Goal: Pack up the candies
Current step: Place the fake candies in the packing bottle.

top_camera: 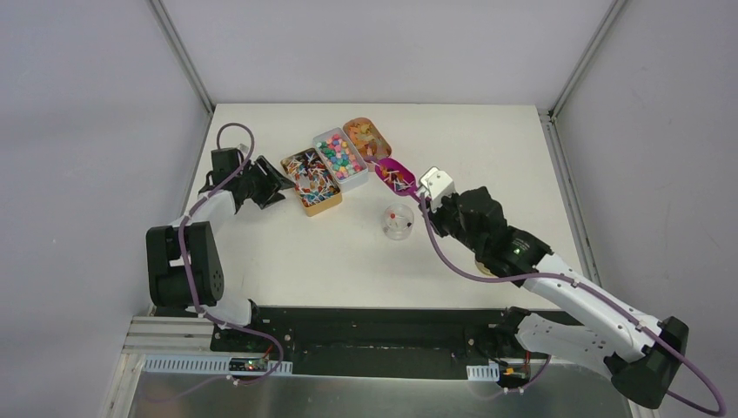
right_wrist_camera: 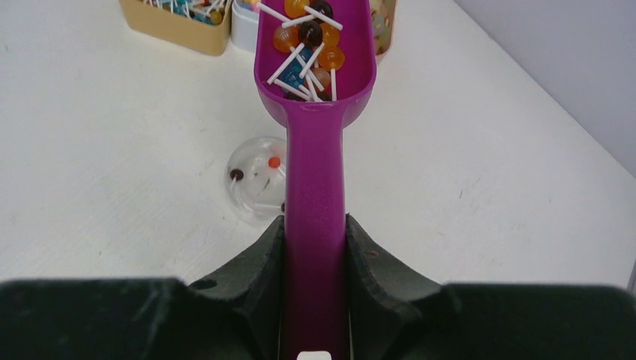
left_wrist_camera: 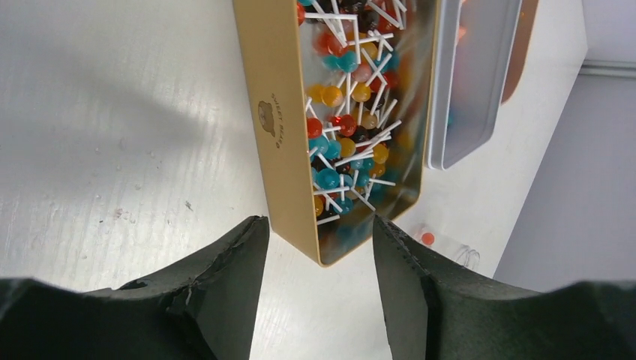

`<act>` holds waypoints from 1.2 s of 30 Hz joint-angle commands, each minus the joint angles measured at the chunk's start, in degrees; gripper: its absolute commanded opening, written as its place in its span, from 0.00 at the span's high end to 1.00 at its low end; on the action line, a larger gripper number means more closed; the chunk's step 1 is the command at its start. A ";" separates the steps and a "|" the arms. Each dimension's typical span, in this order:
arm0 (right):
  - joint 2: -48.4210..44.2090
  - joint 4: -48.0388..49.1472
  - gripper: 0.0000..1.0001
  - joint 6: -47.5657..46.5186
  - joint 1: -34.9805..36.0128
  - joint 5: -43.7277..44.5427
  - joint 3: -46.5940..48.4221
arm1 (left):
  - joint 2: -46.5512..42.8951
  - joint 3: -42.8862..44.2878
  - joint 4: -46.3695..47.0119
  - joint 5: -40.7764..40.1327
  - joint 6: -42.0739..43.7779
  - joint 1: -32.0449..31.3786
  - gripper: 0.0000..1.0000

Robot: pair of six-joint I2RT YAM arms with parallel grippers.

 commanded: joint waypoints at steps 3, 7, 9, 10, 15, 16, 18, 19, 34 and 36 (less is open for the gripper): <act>-3.68 -7.91 1.00 1.42 0.41 1.53 0.49 | -4.94 -0.66 -0.82 -0.80 3.82 -0.55 0.42; -5.33 -13.35 1.00 1.60 0.49 1.22 1.12 | -6.45 -0.49 -2.17 -0.44 4.57 -0.55 0.41; -5.86 -16.07 1.00 1.84 0.57 1.02 1.75 | -7.70 -0.89 -2.29 -0.28 4.91 -0.65 0.41; -6.06 -17.14 1.00 1.84 0.59 0.95 2.07 | -8.22 -1.10 -2.44 -0.46 5.14 -0.61 0.40; -7.39 -20.30 1.00 1.89 0.58 1.09 3.76 | -9.75 -1.62 -2.62 -0.53 5.86 -0.61 0.40; -7.56 -20.76 1.00 1.73 0.59 1.49 4.02 | -9.83 -1.55 -2.70 -0.54 6.03 -0.58 0.40; -7.68 -21.56 1.00 1.05 0.63 1.92 4.44 | -9.94 -1.30 -2.77 -0.46 6.14 -0.58 0.40; -7.54 -22.17 1.00 0.74 0.60 2.02 4.73 | -10.02 -1.19 -2.90 -0.45 6.22 -0.58 0.40; -4.15 -30.04 1.00 -0.23 0.68 0.91 7.25 | -10.29 -1.10 -2.94 -0.60 6.58 -0.61 0.41; -3.43 -30.65 1.00 -0.23 0.94 1.32 7.49 | -10.37 -1.01 -2.92 -0.71 6.53 -0.61 0.40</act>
